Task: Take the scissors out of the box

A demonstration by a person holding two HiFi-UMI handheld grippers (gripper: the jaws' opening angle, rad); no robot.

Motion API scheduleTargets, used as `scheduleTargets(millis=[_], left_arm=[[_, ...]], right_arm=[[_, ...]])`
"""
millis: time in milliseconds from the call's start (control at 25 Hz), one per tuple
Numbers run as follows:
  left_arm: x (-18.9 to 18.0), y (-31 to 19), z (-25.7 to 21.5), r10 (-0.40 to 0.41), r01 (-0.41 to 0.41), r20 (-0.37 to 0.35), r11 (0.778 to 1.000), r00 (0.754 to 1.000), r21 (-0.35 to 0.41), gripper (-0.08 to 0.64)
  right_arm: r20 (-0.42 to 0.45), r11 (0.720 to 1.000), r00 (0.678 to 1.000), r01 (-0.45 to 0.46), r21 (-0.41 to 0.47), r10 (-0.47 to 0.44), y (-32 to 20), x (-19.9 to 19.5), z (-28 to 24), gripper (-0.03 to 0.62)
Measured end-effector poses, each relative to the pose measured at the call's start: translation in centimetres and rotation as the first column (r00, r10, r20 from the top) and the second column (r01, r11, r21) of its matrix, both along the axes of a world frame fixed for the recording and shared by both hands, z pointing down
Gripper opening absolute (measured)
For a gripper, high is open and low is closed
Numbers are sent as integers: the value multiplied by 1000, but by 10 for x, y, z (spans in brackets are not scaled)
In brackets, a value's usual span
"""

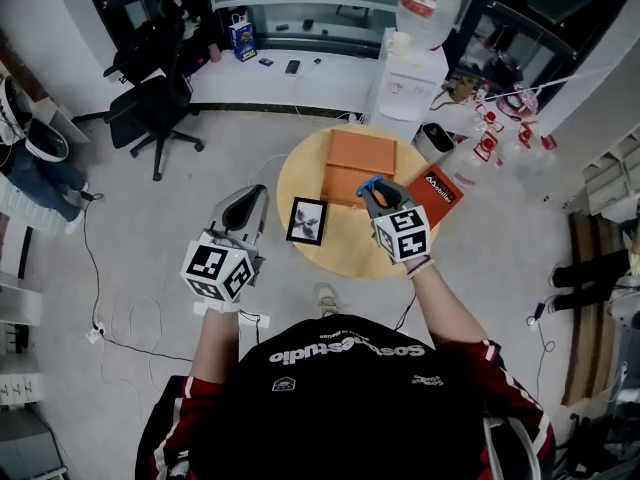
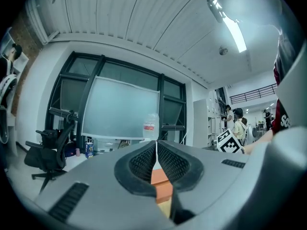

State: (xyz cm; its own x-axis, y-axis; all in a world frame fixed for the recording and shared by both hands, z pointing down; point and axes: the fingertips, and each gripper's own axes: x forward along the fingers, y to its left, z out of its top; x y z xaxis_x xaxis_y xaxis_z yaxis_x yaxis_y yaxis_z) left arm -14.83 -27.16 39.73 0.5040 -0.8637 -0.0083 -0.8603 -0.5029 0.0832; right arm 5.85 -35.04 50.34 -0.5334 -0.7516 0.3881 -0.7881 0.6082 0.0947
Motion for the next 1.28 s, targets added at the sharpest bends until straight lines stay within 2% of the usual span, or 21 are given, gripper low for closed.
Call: scheduleTargets(millis=[280, 680, 1280], left_arm=[[6, 19, -9, 24, -24, -10, 1000, 1000, 21, 26], [17, 41, -16, 42, -41, -20, 999, 999, 31, 26], [-9, 60, -31, -23, 24, -7, 998, 1000, 57, 26]], right_arm=[[97, 996, 992, -85, 25, 83, 37, 5, -53, 107], [121, 985, 982, -153, 84, 142, 85, 26, -100, 107], [170, 977, 975, -167, 131, 144, 113, 25, -125, 107]])
